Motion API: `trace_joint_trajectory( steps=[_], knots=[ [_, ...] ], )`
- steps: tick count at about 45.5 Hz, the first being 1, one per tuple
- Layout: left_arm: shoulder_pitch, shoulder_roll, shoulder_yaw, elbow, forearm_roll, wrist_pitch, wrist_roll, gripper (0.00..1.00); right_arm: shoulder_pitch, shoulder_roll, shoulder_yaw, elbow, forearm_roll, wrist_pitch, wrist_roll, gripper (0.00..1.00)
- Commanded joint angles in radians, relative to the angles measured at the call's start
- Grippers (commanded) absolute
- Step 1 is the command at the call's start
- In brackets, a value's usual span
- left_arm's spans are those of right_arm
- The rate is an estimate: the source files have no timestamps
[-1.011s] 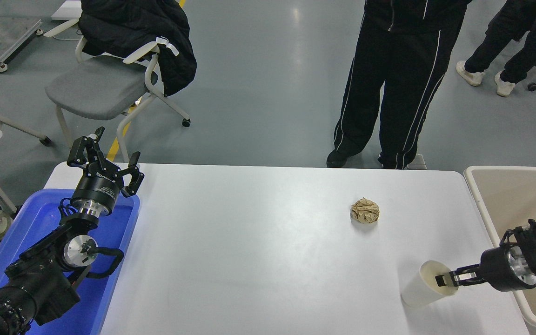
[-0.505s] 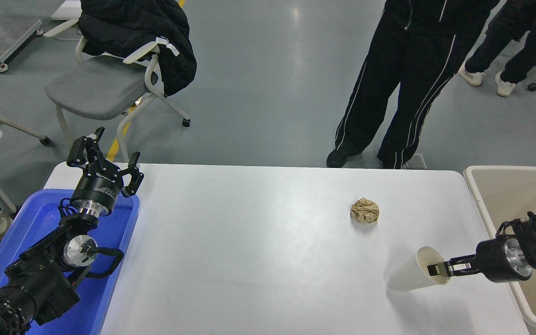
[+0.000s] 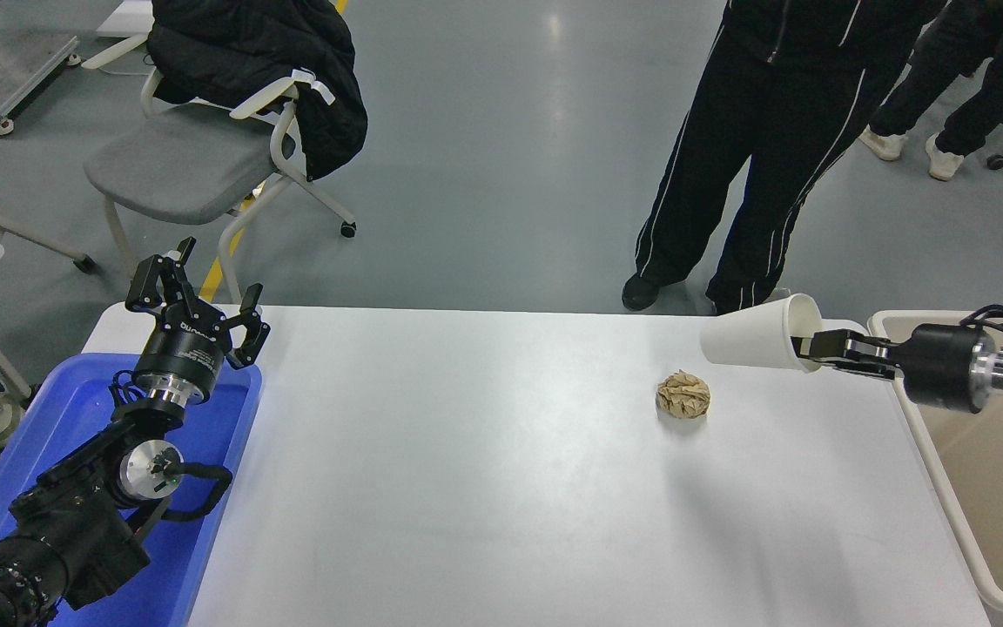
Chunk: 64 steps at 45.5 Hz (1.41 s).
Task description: Dispose of the paper cup in the dustbin
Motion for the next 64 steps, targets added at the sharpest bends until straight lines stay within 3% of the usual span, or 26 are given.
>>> trace_joint_trajectory(
  steps=[1,18,27,43,53,64],
  knots=[
    [0.0,0.0,0.0,0.0,0.0,0.0,0.0,1.0,0.007,0.022,0.024,-0.17,0.234,0.03,0.006,0.0],
    [0.0,0.0,0.0,0.0,0.0,0.0,0.0,1.0,-0.101,0.181,0.003,-0.561,0.442,0.035,-0.028,0.0],
    [0.0,0.0,0.0,0.0,0.0,0.0,0.0,1.0,-0.204,0.293,0.004,-0.822,0.443,0.035,-0.18,0.0],
    [0.0,0.0,0.0,0.001,0.0,0.0,0.0,1.0,-0.264,0.306,0.023,-0.9,0.534,0.016,-0.517,0.0],
    [0.0,0.0,0.0,0.0,0.0,0.0,0.0,1.0,-0.309,0.326,0.023,-0.905,0.566,-0.076,-0.692,0.0],
    [0.0,0.0,0.0,0.0,0.0,0.0,0.0,1.0,-0.381,0.353,0.023,-0.905,0.566,-0.146,-0.73,0.0]
  ],
)
